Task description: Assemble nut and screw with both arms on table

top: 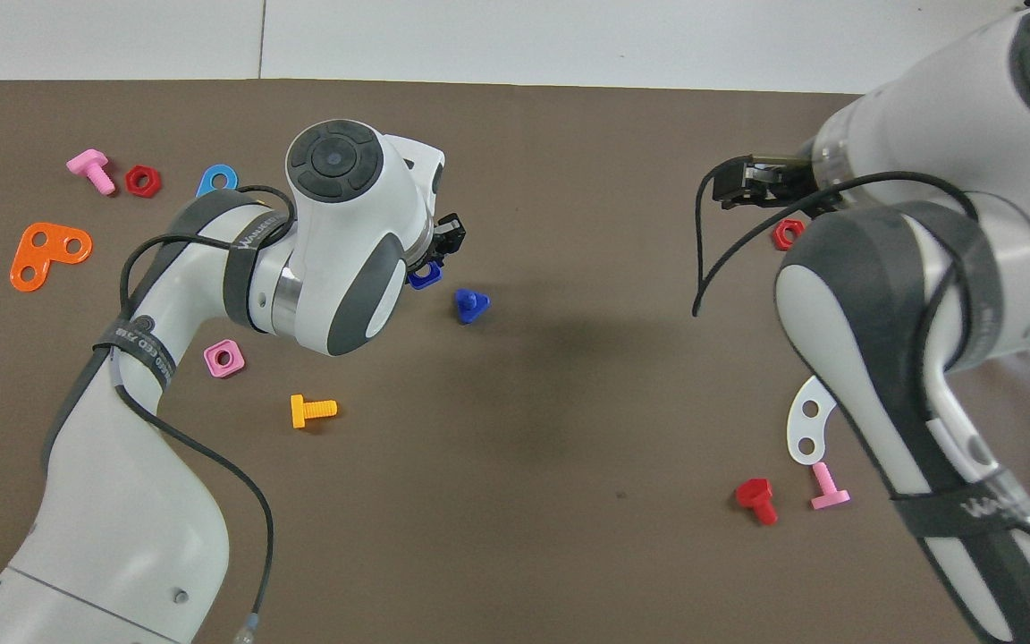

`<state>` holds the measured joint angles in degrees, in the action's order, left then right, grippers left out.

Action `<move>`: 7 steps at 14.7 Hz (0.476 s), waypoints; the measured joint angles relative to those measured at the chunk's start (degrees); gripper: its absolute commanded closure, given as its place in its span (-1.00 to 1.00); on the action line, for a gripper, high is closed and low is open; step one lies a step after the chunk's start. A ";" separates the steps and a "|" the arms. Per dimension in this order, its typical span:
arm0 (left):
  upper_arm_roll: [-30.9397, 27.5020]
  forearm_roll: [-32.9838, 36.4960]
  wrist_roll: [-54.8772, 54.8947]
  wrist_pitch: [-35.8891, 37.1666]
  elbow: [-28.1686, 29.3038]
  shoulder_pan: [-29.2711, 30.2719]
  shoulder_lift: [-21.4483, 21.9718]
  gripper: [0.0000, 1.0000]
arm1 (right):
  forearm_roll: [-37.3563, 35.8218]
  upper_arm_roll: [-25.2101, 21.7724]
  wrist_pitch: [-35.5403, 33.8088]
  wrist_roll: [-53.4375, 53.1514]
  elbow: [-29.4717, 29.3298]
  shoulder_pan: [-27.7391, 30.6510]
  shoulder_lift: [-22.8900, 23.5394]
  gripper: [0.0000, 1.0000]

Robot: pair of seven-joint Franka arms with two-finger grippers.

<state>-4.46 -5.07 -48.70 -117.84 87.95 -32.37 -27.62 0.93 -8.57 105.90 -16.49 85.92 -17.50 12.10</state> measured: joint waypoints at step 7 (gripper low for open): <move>0.05 -1.28 -0.77 -0.72 0.05 -2.58 -0.66 1.00 | 0.06 0.03 -18.93 11.99 0.53 8.92 -7.60 -1.00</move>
<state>-4.41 -6.35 -49.46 -118.56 88.00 -34.95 -28.29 0.99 -8.53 86.97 -4.50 86.45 -8.58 4.51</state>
